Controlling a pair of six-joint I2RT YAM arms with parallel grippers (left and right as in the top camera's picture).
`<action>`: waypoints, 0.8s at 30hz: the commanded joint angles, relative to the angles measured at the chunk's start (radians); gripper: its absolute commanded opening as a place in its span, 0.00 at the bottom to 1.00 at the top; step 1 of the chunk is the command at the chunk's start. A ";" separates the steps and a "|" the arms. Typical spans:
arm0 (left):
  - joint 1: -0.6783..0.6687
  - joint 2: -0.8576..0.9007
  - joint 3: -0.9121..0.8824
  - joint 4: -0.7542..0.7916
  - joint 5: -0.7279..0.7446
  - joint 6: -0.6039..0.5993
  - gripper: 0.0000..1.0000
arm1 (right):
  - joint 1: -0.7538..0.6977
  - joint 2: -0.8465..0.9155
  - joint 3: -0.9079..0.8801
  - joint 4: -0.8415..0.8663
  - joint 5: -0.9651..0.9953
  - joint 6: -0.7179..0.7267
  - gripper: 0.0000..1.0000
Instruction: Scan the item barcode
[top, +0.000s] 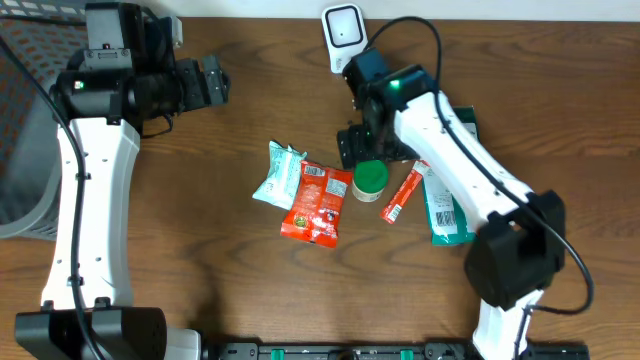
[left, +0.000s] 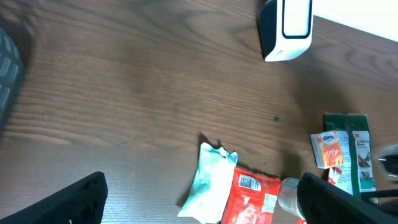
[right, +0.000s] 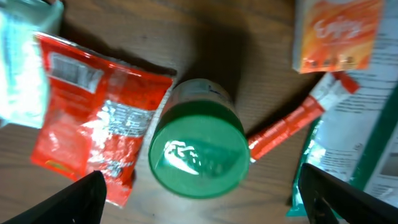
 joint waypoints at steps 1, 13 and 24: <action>0.000 0.004 0.010 -0.004 0.011 0.010 0.97 | 0.020 0.051 -0.010 0.001 0.010 0.016 0.94; 0.000 0.004 0.010 -0.004 0.011 0.010 0.97 | 0.026 0.133 -0.012 -0.002 0.010 0.061 0.86; 0.000 0.004 0.010 -0.004 0.011 0.010 0.98 | 0.034 0.134 -0.055 0.019 0.010 0.087 0.82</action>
